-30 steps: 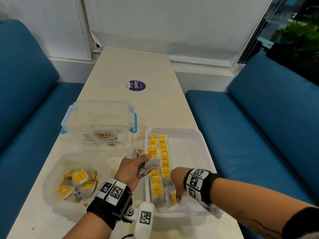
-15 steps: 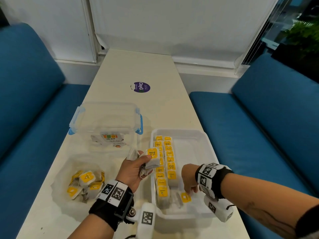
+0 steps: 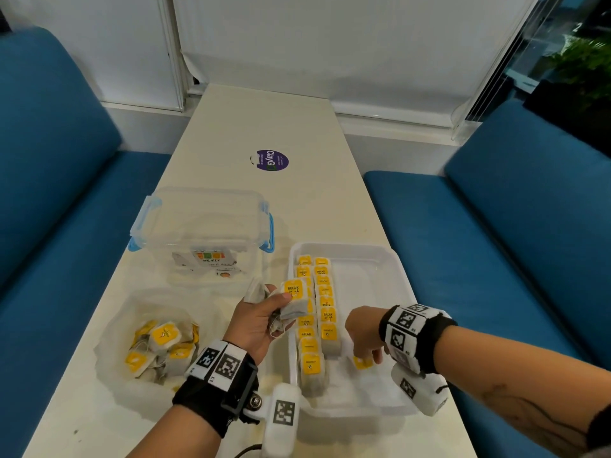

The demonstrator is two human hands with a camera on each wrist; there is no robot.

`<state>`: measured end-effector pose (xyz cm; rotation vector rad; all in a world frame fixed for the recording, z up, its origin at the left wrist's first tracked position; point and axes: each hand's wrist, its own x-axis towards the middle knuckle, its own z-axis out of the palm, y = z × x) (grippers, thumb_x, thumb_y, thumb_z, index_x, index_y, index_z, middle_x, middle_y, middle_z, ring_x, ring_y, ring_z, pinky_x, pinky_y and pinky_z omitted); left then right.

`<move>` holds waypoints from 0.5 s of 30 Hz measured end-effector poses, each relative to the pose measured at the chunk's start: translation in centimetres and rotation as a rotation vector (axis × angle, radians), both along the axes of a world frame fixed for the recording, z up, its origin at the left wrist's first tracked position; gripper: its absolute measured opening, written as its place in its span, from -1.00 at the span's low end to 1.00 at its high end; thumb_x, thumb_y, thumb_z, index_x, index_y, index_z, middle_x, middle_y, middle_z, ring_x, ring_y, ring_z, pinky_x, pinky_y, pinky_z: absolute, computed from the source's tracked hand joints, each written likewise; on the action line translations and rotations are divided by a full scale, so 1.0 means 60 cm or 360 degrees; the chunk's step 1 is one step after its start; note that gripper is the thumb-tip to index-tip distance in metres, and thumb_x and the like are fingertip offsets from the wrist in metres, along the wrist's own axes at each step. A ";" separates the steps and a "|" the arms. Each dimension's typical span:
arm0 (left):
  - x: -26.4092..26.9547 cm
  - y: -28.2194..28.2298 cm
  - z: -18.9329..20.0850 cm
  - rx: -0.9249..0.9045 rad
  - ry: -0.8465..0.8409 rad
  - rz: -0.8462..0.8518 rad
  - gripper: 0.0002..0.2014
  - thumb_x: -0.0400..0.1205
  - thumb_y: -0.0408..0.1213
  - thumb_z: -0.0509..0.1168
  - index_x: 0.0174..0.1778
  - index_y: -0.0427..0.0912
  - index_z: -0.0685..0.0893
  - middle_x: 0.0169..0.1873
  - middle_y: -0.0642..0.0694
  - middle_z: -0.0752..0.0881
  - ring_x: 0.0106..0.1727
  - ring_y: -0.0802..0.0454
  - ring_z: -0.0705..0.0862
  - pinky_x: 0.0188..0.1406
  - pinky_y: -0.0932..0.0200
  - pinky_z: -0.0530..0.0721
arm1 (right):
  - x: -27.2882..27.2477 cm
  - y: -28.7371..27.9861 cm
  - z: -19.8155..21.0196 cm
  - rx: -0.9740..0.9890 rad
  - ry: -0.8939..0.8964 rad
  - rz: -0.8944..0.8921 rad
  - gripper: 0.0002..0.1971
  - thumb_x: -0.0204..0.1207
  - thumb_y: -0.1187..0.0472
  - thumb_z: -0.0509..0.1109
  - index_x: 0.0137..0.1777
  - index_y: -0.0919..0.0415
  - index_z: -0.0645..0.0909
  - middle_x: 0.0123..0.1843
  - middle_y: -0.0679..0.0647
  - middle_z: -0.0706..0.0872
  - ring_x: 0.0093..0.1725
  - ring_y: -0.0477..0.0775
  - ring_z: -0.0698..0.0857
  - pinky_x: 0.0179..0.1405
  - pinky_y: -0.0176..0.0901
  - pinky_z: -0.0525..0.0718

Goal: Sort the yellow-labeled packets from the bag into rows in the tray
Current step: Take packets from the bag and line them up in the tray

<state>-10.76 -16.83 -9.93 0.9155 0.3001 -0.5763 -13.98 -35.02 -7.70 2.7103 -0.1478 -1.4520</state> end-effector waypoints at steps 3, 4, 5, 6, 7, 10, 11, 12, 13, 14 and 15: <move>-0.001 0.002 -0.002 -0.0009 0.0004 0.0000 -0.77 0.54 -0.59 0.27 -0.29 -0.17 0.50 -0.53 -0.08 0.69 -0.52 0.04 0.74 -0.54 0.27 0.68 | 0.004 0.001 0.021 0.0114 -0.0137 0.0213 -0.87 0.47 0.41 0.30 -0.06 0.36 0.67 -0.07 0.25 0.77 -0.32 0.01 0.60 -0.58 -0.39 0.51; -0.002 0.001 -0.001 -0.0005 0.0002 -0.0003 -0.76 0.54 -0.59 0.27 -0.29 -0.17 0.50 -0.55 -0.07 0.69 -0.53 0.05 0.74 -0.55 0.28 0.68 | 0.008 0.005 0.022 0.0169 -0.0184 0.0260 -0.87 0.46 0.41 0.30 -0.07 0.32 0.67 0.05 0.28 0.76 -0.20 0.04 0.58 -0.40 -0.29 0.53; -0.003 0.000 0.000 -0.0001 -0.0002 -0.0007 -0.75 0.55 -0.60 0.26 -0.30 -0.16 0.48 -0.57 -0.05 0.67 -0.54 0.06 0.73 -0.56 0.28 0.67 | 0.010 0.012 0.024 0.0208 -0.0204 0.0311 -0.87 0.47 0.40 0.31 -0.06 0.31 0.67 0.12 0.27 0.74 -0.11 0.08 0.57 -0.25 -0.22 0.53; -0.004 -0.002 0.001 0.0002 -0.0011 -0.0012 -0.73 0.55 -0.60 0.26 -0.32 -0.16 0.46 -0.59 -0.04 0.65 -0.56 0.07 0.71 -0.58 0.28 0.66 | 0.015 0.019 0.022 0.0225 -0.0195 0.0365 -0.84 0.48 0.39 0.32 -0.01 0.35 0.69 0.15 0.26 0.73 -0.04 0.13 0.59 -0.15 -0.19 0.51; -0.005 -0.003 0.003 0.0004 -0.0021 -0.0018 -0.72 0.55 -0.61 0.25 -0.34 -0.15 0.45 -0.61 -0.03 0.62 -0.57 0.07 0.70 -0.59 0.28 0.65 | 0.018 0.025 0.019 0.0240 -0.0175 0.0399 -0.81 0.48 0.38 0.33 0.06 0.38 0.69 0.15 0.26 0.73 0.01 0.16 0.61 -0.14 -0.20 0.50; -0.008 -0.005 0.009 0.0009 -0.0051 -0.0035 -0.70 0.56 -0.63 0.23 -0.37 -0.16 0.43 -0.65 0.00 0.62 -0.59 0.10 0.69 -0.59 0.30 0.65 | 0.029 0.045 0.010 0.0289 -0.0149 0.0418 -0.74 0.45 0.42 0.37 0.14 0.38 0.68 0.03 0.24 0.71 -0.06 0.08 0.54 -0.36 -0.29 0.43; -0.009 -0.005 0.010 0.0011 -0.0058 -0.0038 -0.70 0.56 -0.63 0.23 -0.36 -0.16 0.44 -0.64 0.00 0.64 -0.59 0.10 0.69 -0.59 0.31 0.65 | 0.032 0.050 0.008 0.0286 -0.0171 0.0397 -0.72 0.44 0.43 0.38 0.15 0.35 0.67 -0.07 0.16 0.67 -0.06 0.04 0.51 -0.38 -0.28 0.43; -0.010 -0.004 0.012 0.0011 -0.0064 -0.0039 -0.71 0.56 -0.63 0.22 -0.36 -0.17 0.45 -0.64 -0.01 0.65 -0.58 0.10 0.69 -0.59 0.31 0.65 | 0.035 0.054 0.005 0.0280 -0.0211 0.0352 -0.72 0.43 0.43 0.39 0.14 0.31 0.67 -0.16 0.07 0.62 -0.07 0.03 0.51 -0.38 -0.27 0.45; -0.012 -0.003 0.013 0.0011 -0.0070 -0.0042 -0.72 0.57 -0.63 0.22 -0.35 -0.18 0.45 -0.64 -0.02 0.66 -0.59 0.10 0.69 -0.60 0.31 0.64 | 0.037 0.057 0.003 0.0273 -0.0260 0.0301 -0.74 0.42 0.42 0.42 0.11 0.27 0.66 -0.22 0.02 0.57 -0.07 0.05 0.51 -0.36 -0.26 0.48; -0.013 -0.002 0.014 0.0013 -0.0075 -0.0045 -0.72 0.57 -0.63 0.21 -0.35 -0.19 0.44 -0.64 -0.02 0.66 -0.60 0.10 0.69 -0.61 0.31 0.64 | 0.038 0.058 0.000 0.0270 -0.0303 0.0257 -0.73 0.39 0.40 0.46 0.09 0.25 0.64 -0.21 0.03 0.58 -0.08 0.06 0.52 -0.30 -0.24 0.52; -0.015 -0.001 0.014 0.0018 -0.0077 -0.0050 -0.72 0.57 -0.63 0.21 -0.35 -0.19 0.44 -0.64 -0.03 0.67 -0.60 0.09 0.69 -0.61 0.30 0.64 | 0.040 0.059 -0.002 0.0271 -0.0335 0.0231 -0.70 0.37 0.38 0.50 0.11 0.26 0.63 -0.13 0.08 0.62 -0.07 0.08 0.53 -0.19 -0.18 0.56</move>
